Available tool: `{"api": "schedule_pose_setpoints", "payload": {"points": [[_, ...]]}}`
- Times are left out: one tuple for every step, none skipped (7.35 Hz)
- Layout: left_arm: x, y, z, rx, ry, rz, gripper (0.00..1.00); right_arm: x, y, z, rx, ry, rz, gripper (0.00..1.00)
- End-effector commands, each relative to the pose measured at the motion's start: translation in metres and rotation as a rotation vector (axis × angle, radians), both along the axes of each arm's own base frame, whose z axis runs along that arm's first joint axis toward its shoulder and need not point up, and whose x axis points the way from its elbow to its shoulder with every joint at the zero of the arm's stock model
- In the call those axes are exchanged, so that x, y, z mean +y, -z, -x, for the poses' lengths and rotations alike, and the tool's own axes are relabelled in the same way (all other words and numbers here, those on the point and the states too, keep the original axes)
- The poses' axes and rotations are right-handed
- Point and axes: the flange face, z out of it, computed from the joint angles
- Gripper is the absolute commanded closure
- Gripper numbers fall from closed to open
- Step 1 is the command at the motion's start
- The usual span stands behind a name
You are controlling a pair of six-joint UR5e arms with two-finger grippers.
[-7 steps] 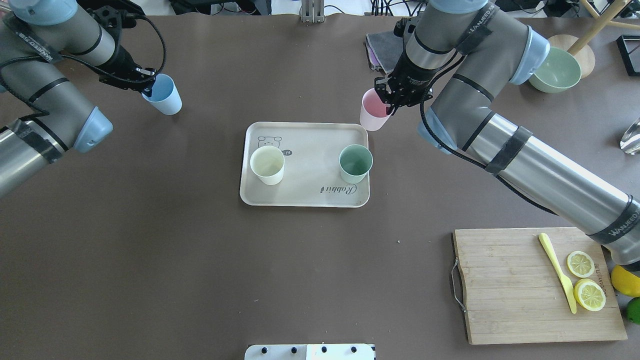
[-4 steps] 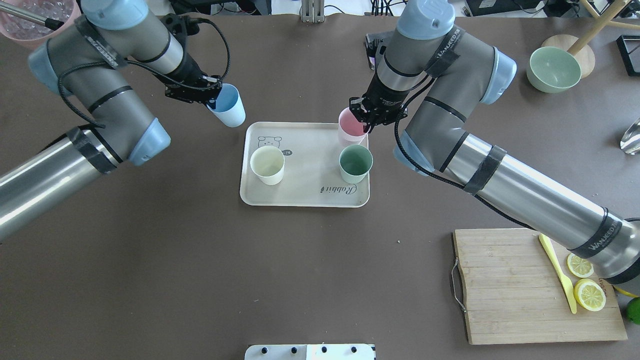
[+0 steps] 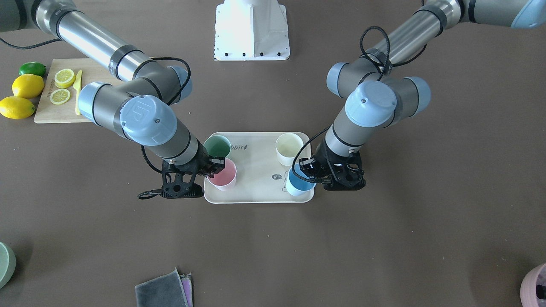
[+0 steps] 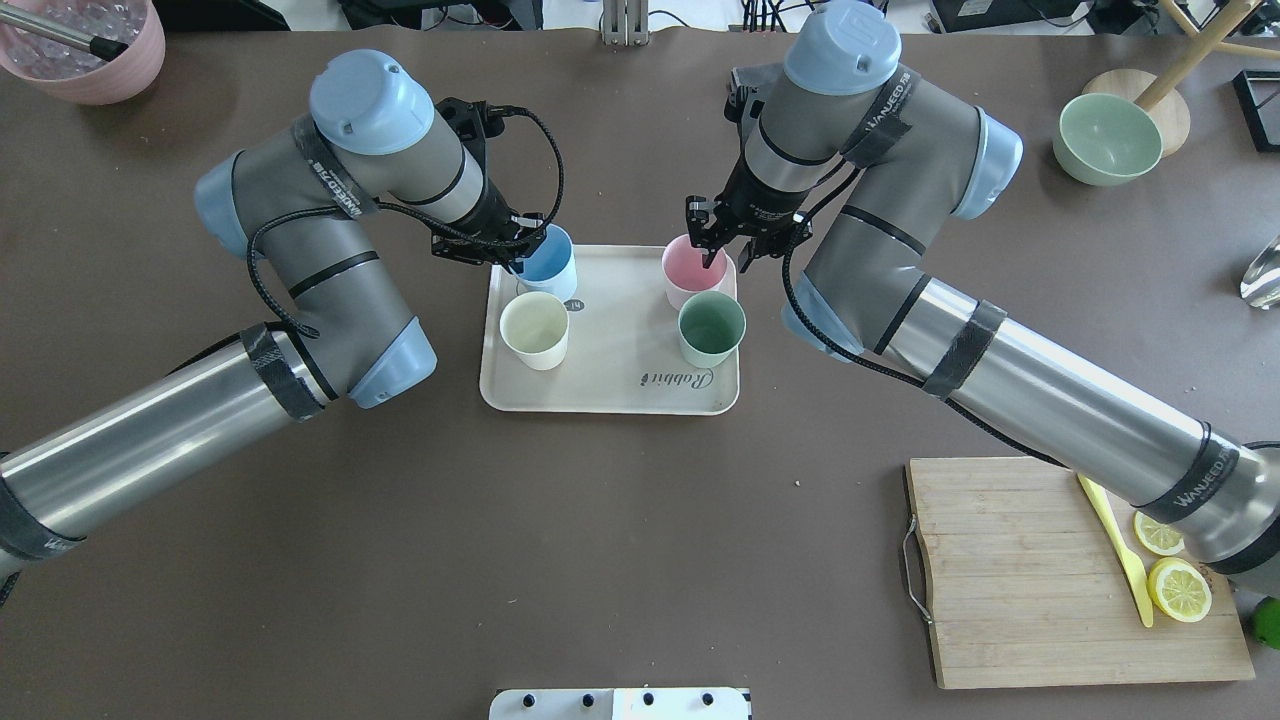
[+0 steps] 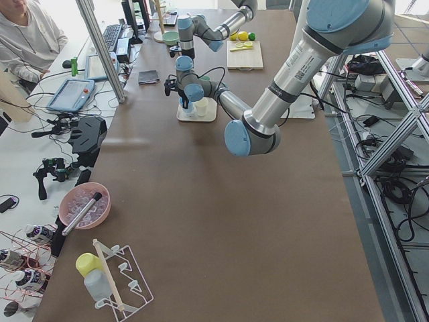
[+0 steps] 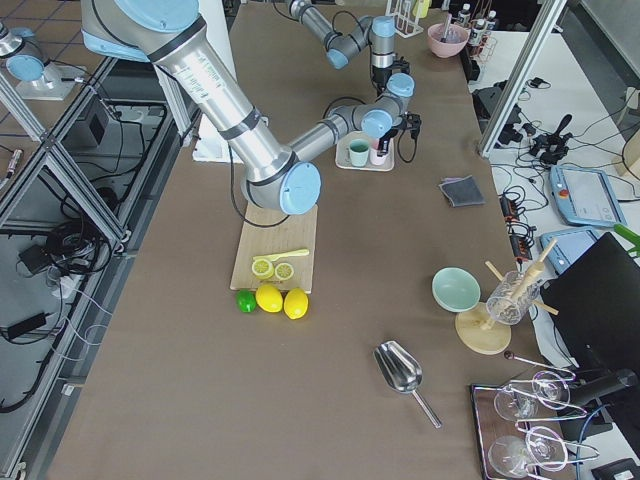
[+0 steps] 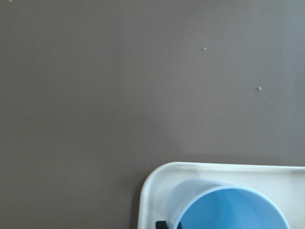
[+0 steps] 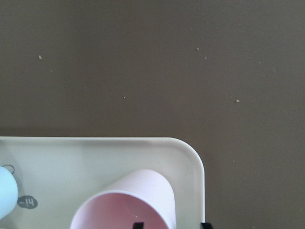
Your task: Place all cups on tray
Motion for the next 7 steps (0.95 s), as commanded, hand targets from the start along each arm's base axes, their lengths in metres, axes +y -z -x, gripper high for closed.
{"api": "schedule_pose_setpoints", "payload": {"points": [[-0.015,-0.004,0.02,-0.014,-0.009,-0.049,0.01,-0.023,-0.003,-0.062,-0.045,-0.025,0.02,0.0],[-0.024,-0.027,0.052,-0.035,-0.021,-0.095,0.01,-0.026,-0.028,-0.103,-0.062,-0.005,0.0,0.0],[-0.031,-0.058,0.104,-0.021,-0.06,-0.1,0.01,-0.028,-0.057,-0.134,-0.048,0.002,-0.036,0.0],[-0.038,-0.089,0.157,-0.025,-0.075,-0.124,0.01,-0.035,-0.085,-0.162,-0.027,0.004,-0.058,0.0],[-0.039,-0.123,0.198,-0.062,-0.095,-0.181,0.01,-0.041,-0.117,-0.198,-0.014,0.015,-0.09,0.0],[-0.042,-0.154,0.249,-0.114,-0.126,-0.219,0.01,-0.043,-0.158,-0.255,-0.009,0.021,-0.119,0.0],[-0.036,-0.181,0.303,-0.17,-0.17,-0.263,0.01,-0.033,-0.201,-0.306,0.007,0.037,-0.163,0.0]]}}
